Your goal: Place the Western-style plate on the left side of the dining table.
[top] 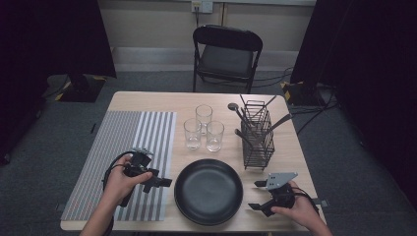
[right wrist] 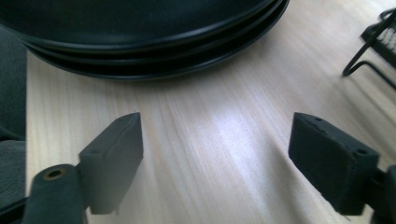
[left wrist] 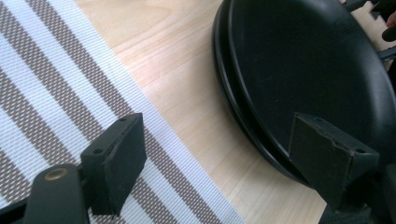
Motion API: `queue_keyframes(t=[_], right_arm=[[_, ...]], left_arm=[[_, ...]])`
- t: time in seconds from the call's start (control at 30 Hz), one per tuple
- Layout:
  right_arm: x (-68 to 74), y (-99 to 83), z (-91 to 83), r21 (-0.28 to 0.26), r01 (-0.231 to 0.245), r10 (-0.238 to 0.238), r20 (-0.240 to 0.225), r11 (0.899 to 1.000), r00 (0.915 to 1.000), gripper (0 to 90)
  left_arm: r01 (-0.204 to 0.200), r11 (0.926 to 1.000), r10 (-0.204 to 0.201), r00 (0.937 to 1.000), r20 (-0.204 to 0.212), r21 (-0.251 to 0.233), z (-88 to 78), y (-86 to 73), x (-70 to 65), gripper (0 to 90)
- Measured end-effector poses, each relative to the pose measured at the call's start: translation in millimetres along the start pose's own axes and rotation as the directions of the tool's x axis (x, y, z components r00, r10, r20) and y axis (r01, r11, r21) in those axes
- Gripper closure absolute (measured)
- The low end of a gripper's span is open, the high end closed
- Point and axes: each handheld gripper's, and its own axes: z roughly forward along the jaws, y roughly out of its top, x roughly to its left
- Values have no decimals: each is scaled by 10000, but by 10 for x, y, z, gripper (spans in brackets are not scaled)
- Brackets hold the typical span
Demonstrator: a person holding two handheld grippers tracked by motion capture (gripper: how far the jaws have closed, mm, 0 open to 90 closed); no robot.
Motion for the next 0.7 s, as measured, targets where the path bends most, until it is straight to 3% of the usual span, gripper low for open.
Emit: queue_keyframes(t=[0.03,0.07,0.23,0.37,0.43,0.7], right_arm=[[0,0,0,0,0,0,0,10000,10000,187],[-5,21,-38,-402,-308,308,13,9987,9995,180],[4,104,-69,-572,-561,567,98,9968,9983,175],[-13,187,-44,-698,-747,744,-76,9948,9972,180],[-1,229,-11,-634,-612,601,-194,9961,9980,224],[70,336,16,-639,-180,162,-281,9978,9995,229]], left_arm=[[-22,10000,22,10000,44,17,6,2,-2,181],[57,10000,-57,9999,102,-13,19,1,-5,177],[210,9998,-213,9992,334,70,103,-3,-11,171],[89,9998,-98,9982,592,165,157,12,-22,193],[-50,9997,39,9989,463,239,168,22,-47,200],[-33,9996,23,9994,353,275,167,-16,-90,216]])
